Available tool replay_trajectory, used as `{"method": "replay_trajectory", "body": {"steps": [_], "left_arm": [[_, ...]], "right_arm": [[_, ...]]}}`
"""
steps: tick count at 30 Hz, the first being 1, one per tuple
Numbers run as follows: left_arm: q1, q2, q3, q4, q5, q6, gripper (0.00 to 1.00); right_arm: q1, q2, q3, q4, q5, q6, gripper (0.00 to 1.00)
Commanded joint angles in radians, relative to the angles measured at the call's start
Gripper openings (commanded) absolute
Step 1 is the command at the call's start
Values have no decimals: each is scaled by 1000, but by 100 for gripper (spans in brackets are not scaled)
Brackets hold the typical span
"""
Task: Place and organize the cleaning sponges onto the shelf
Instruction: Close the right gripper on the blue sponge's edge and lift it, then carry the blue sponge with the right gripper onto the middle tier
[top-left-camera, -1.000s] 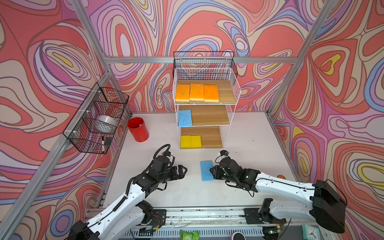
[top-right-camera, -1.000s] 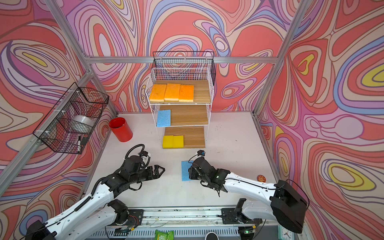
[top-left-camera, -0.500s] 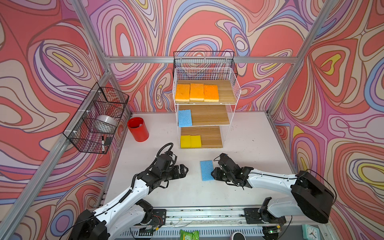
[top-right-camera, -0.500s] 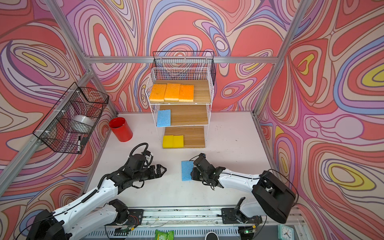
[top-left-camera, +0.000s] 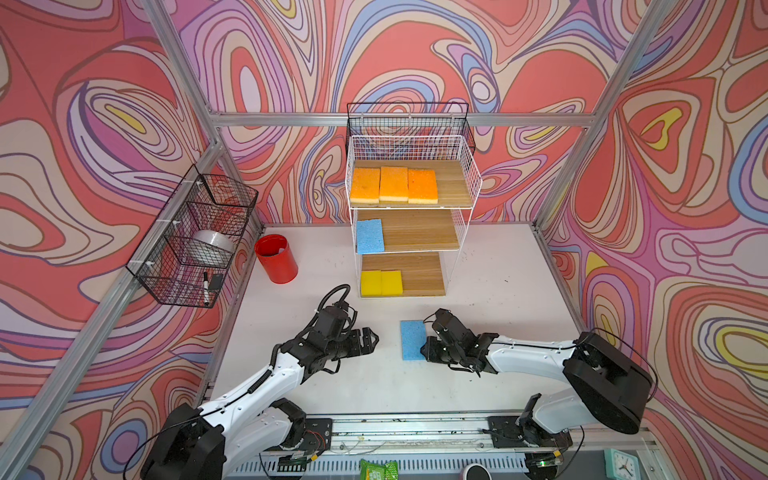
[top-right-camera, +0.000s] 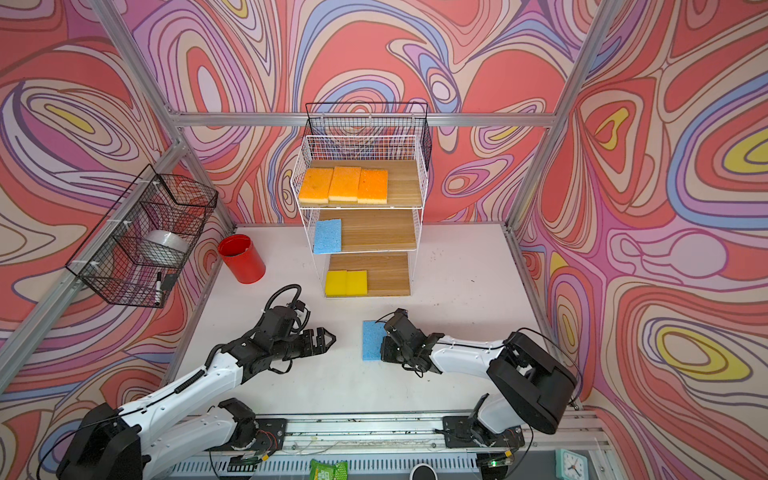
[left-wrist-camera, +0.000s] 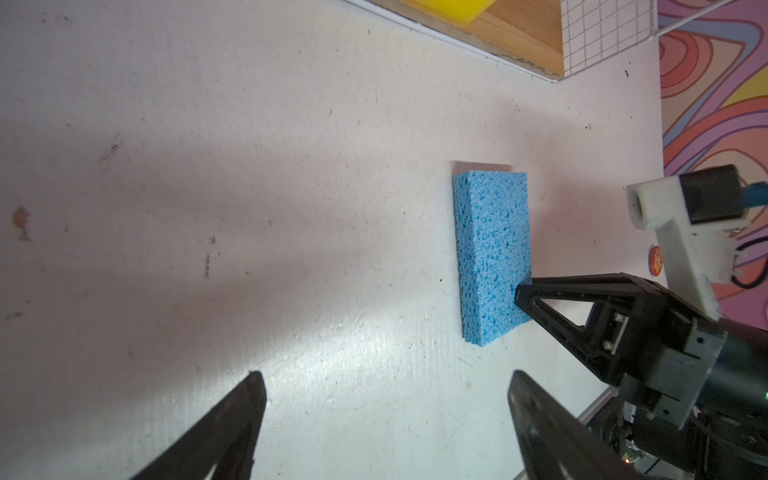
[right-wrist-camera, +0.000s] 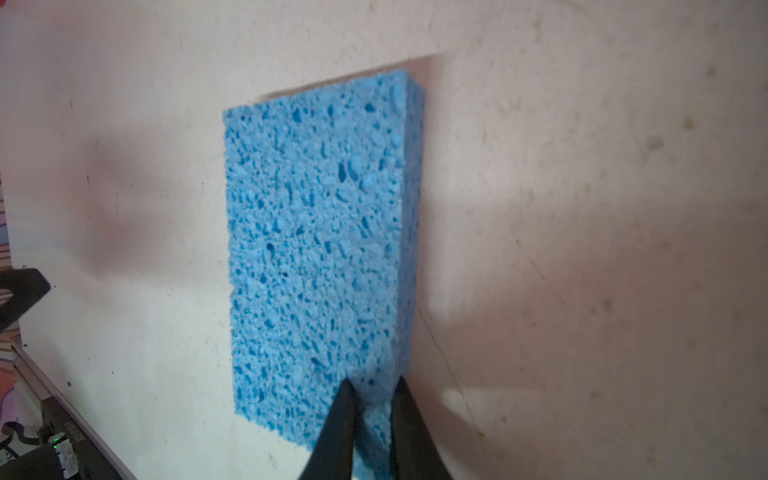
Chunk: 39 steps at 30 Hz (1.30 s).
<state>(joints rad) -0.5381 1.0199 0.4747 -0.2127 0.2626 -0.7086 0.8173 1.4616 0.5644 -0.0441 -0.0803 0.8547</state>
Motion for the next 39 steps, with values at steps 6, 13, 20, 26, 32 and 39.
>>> {"method": "replay_trajectory", "body": {"steps": [6, 13, 20, 26, 32, 39], "left_arm": [[-7, -96, 19, -58, -12, 17, 93], [-7, -208, 30, -158, -35, 14, 93], [-7, -284, 113, -244, -65, 26, 93], [-7, -311, 179, -301, -93, 46, 93], [-7, -296, 241, -315, -104, 63, 93], [-5, -260, 310, -321, -111, 97, 94]], "right_arm": [[1, -71, 34, -50, -10, -25, 0], [52, -228, 73, -139, 51, -38, 0], [68, -379, 137, -198, 101, -66, 0], [68, -397, 272, -267, 147, -143, 0], [68, -309, 438, -309, 186, -231, 0], [23, -169, 624, -352, 196, -281, 0]]}}
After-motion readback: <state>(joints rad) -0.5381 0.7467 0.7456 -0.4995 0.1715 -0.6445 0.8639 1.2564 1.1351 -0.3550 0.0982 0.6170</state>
